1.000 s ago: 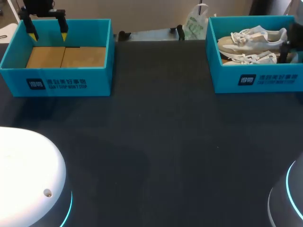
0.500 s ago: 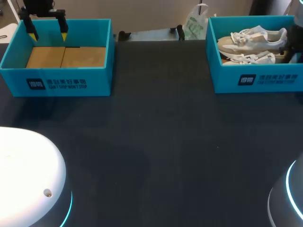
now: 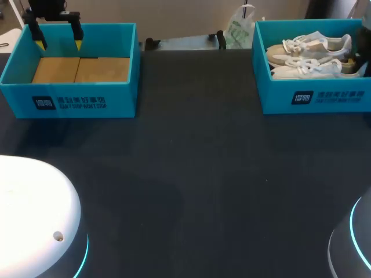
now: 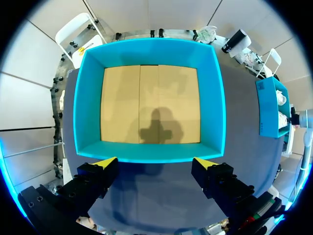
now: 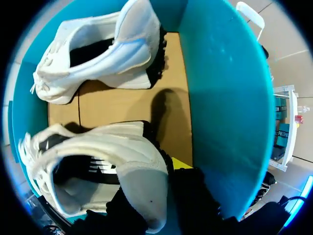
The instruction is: Take the shoe out of the shoebox, open the shoe tongue, remove and reinsert the insole, then place the shoe into the shoebox
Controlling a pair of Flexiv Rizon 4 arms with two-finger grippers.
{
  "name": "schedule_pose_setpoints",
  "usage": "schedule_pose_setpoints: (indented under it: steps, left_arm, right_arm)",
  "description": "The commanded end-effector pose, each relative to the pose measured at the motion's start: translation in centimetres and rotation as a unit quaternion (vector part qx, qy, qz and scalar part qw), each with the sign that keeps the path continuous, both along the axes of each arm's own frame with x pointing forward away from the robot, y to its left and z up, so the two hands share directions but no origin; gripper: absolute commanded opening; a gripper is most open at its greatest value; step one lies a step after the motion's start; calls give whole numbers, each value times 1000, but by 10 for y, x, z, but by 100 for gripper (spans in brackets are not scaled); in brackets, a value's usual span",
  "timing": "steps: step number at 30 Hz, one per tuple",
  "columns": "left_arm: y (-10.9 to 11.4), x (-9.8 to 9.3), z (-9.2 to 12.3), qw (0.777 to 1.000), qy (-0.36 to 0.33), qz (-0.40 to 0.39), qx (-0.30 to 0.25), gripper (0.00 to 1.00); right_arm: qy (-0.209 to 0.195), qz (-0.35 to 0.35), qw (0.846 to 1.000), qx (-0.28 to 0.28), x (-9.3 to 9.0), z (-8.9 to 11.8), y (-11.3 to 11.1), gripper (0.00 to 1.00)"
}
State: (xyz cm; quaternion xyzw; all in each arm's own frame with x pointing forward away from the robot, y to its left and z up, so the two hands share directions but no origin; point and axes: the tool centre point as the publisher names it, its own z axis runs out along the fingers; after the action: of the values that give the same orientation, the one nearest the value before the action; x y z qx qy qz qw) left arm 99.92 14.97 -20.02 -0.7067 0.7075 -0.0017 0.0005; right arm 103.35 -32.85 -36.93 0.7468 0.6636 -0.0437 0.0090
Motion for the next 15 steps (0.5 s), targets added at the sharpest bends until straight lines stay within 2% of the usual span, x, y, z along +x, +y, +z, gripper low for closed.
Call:
schedule_pose_setpoints:
  steps: [1,10,15]
  left_arm:
    - [0,0,0,1000,0,0,0,100]
    - [0,0,0,1000,0,0,0,100]
    - [0,0,0,1000,0,0,0,100]
  right_arm:
    - [-2,-2,1000,-6,0,10,-1,0]
    - [1,-22,1000,-14,5,15,-3,0]
    - [3,-60,998,-24,6,29,-7,0]
